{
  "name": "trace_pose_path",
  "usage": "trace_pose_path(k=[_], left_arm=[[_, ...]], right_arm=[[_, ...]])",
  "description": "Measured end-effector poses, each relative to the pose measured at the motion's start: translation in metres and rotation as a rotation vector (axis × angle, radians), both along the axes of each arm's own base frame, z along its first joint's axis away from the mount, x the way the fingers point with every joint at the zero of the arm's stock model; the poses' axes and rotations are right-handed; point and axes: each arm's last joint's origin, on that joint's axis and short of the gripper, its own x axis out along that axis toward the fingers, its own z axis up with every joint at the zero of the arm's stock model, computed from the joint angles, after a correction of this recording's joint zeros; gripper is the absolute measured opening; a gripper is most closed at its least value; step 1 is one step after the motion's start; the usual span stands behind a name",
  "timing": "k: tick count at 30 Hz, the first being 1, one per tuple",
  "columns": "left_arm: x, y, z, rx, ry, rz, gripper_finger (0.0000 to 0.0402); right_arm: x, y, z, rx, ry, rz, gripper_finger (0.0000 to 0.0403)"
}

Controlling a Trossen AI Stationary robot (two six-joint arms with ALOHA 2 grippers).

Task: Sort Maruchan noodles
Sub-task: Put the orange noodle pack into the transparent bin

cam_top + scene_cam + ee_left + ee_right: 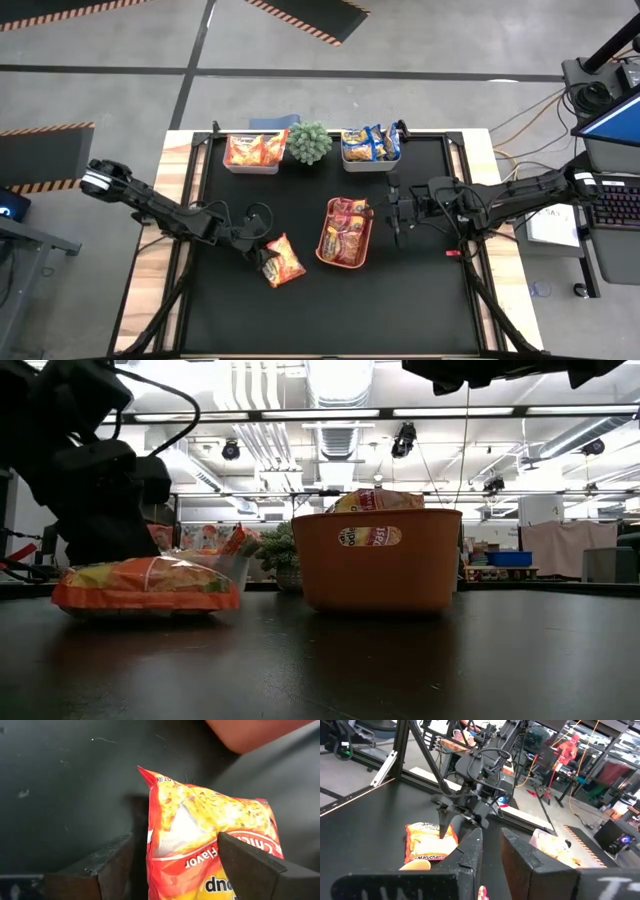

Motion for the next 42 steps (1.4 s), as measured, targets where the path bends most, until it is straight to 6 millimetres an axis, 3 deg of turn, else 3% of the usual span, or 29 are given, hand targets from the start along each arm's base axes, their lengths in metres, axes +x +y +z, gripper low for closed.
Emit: trace_pose_path(k=[6, 20, 29, 37, 42], left_arm=[[-0.005, 0.001, -0.006, -0.022, 0.000, 0.018, 0.0220], [-0.001, 0.000, -0.002, -0.010, -0.064, -0.012, 0.0011], [0.001, -0.001, 0.005, 0.018, -0.111, -0.046, 0.0001], [0.009, 0.002, 0.047, 0.184, -0.296, -0.002, 0.0000], [0.002, 0.009, 0.069, 0.329, -0.242, 0.107, 0.0000]], right_arm=[[0.000, 0.000, 0.000, 0.003, 0.000, 0.000, 0.0059], [0.000, 0.000, 0.000, 0.023, 0.001, -0.002, 0.0059], [0.000, 0.000, 0.000, 0.022, 0.001, -0.002, 0.0059], [0.000, 0.000, 0.000, 0.022, 0.001, -0.002, 0.0059], [0.000, 0.000, 0.000, 0.022, 0.001, -0.002, 0.0059]])
